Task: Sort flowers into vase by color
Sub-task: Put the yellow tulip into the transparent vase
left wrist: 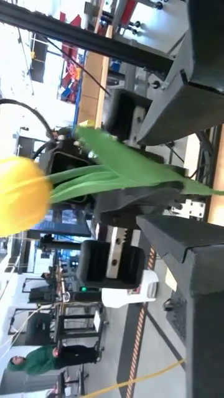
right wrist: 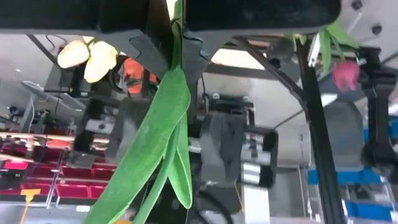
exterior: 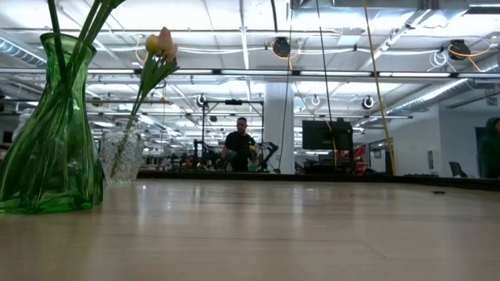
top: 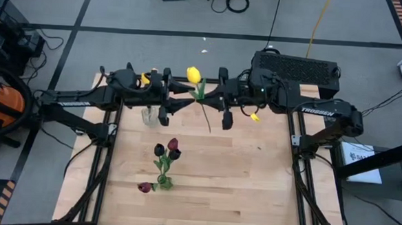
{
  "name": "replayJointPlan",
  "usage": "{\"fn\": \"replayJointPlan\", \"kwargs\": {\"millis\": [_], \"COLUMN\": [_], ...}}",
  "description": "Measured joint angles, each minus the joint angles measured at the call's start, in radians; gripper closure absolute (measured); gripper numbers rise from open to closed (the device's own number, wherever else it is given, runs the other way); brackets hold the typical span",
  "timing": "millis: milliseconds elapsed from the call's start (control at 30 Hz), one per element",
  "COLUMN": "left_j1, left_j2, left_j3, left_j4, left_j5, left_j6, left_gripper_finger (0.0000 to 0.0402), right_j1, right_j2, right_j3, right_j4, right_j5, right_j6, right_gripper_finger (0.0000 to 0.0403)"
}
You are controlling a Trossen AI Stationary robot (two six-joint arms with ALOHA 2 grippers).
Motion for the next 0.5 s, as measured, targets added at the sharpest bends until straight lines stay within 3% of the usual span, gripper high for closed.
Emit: {"fn": "replayJointPlan", "kwargs": {"millis": [500], "left_j1": [0.006], "left_j2": [0.032], "left_j3": [0.0], "left_j4": [-0.004], "left_j5": [0.002], "left_j6": [-0.007], "left_gripper_finger": [0.0201], "right_j1": [0.008], "right_j2": [0.07], "right_j3": [-0.001], "right_j4": [0.072], "right_j5": [0.004], "right_j6": [0.002], "right_gripper_finger": [0.0399]}}
